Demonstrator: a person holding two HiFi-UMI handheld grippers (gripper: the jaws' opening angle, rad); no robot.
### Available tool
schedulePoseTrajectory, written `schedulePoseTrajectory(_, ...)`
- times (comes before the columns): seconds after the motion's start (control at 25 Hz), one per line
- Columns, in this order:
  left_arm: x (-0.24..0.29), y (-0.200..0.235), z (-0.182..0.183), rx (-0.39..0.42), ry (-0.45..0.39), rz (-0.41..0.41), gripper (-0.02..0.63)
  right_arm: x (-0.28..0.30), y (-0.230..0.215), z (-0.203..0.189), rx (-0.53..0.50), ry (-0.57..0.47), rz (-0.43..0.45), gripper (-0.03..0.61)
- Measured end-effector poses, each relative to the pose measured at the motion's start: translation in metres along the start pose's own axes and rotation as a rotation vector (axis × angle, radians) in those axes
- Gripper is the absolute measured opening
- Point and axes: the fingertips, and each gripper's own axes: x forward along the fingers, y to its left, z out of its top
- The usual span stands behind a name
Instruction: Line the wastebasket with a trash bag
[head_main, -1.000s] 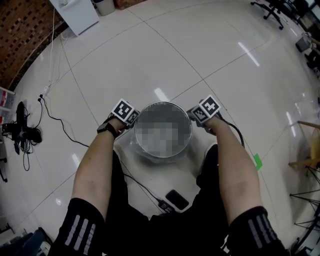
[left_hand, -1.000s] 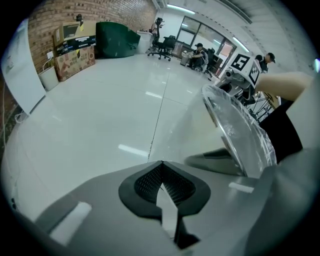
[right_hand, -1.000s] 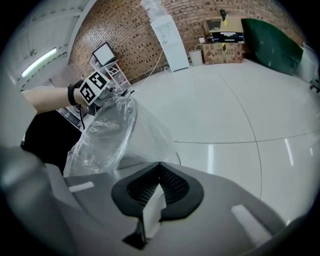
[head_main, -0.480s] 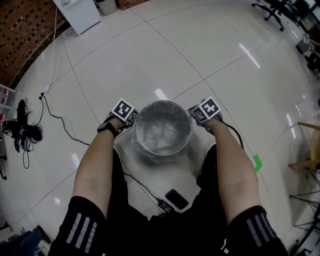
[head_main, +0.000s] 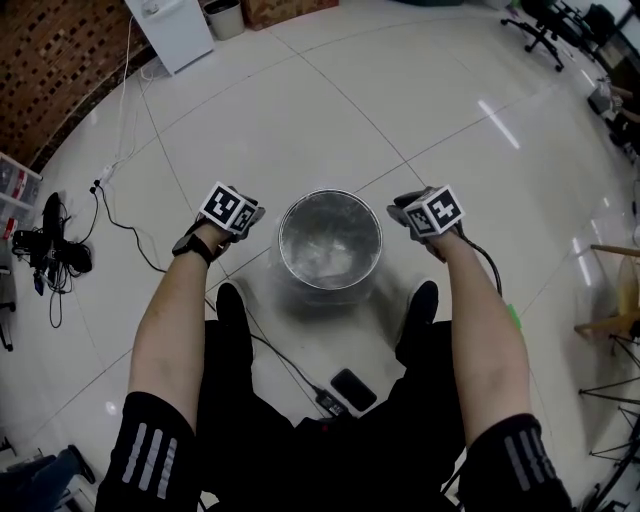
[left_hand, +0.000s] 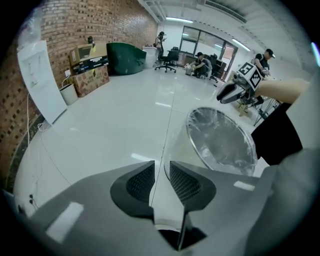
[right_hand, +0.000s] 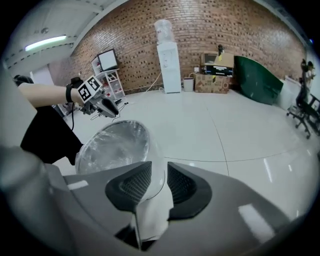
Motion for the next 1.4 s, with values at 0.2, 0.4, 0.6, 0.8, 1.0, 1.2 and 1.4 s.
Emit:
schedulePoseTrajectory(0.2, -0.012, -0.057, -0.028, 0.155, 0.075, -0.071, 0.136, -0.021, 0.038, -0.026, -0.134, 0.083, 0.043, 0.112)
schedulePoseTrajectory(0.4, -0.019, -0.090, -0.067, 0.232, 0.177, -0.128, 0.147, -0.020, 0.071, -0.077, -0.157, 0.226, 0.130, 0.119)
schedulePoseTrajectory(0.6, -0.010, -0.120, -0.095, 0.260, 0.236, -0.162, 0.153, -0.014, 0.107, -0.104, -0.163, 0.321, 0.211, 0.123)
schedulePoseTrajectory(0.8, 0.010, -0.146, -0.096, 0.276, 0.219, -0.171, 0.167, 0.003, 0.131, -0.106, -0.143, 0.308, 0.226, 0.123)
schedulePoseTrajectory(1.0, 0.030, -0.146, -0.090, 0.241, 0.182, -0.108, 0.167, 0.020, 0.133, -0.107, -0.098, 0.283, 0.214, 0.127)
schedulePoseTrajectory(1.2, 0.049, -0.133, -0.093, 0.206, 0.167, -0.059, 0.167, 0.041, 0.130, -0.117, -0.056, 0.287, 0.216, 0.130)
schedulePoseTrajectory(1.4, 0.063, -0.132, -0.100, 0.181, 0.180, -0.077, 0.167, 0.056, 0.126, -0.124, -0.060, 0.303, 0.203, 0.130)
